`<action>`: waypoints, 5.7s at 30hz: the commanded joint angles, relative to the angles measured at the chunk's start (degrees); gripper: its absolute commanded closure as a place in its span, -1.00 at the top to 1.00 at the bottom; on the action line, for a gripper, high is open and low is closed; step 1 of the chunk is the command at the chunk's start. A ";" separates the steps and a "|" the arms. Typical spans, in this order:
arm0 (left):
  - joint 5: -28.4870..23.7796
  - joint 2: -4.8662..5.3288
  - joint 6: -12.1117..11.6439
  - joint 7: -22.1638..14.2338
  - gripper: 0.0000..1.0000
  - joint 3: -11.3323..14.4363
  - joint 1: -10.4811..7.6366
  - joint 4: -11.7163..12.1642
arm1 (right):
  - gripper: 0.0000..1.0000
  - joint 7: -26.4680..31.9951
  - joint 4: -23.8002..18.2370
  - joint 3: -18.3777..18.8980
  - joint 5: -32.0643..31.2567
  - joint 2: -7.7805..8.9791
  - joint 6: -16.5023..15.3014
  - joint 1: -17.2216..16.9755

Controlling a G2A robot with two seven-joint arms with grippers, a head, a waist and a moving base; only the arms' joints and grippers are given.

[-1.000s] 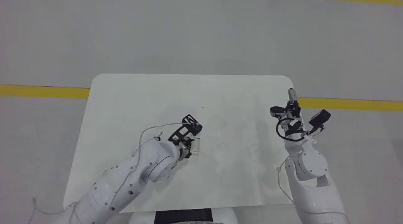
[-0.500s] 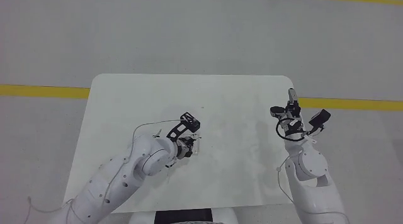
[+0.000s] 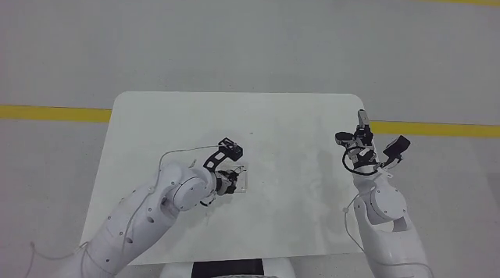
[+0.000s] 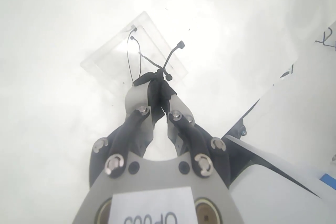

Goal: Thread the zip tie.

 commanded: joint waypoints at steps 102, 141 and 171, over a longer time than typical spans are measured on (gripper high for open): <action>-10.56 5.29 -20.82 6.14 -1.00 -8.75 4.38 -0.77 | 1.00 0.00 0.00 0.00 0.00 0.00 0.00 0.00; 12.95 8.15 -14.80 7.20 -1.00 -12.03 12.26 -23.60 | 1.00 0.00 0.00 0.00 0.00 0.00 0.00 0.00; 15.81 27.72 -20.82 32.73 -1.00 -11.17 7.18 -20.42 | 1.00 0.00 0.00 0.00 0.00 0.00 0.00 0.00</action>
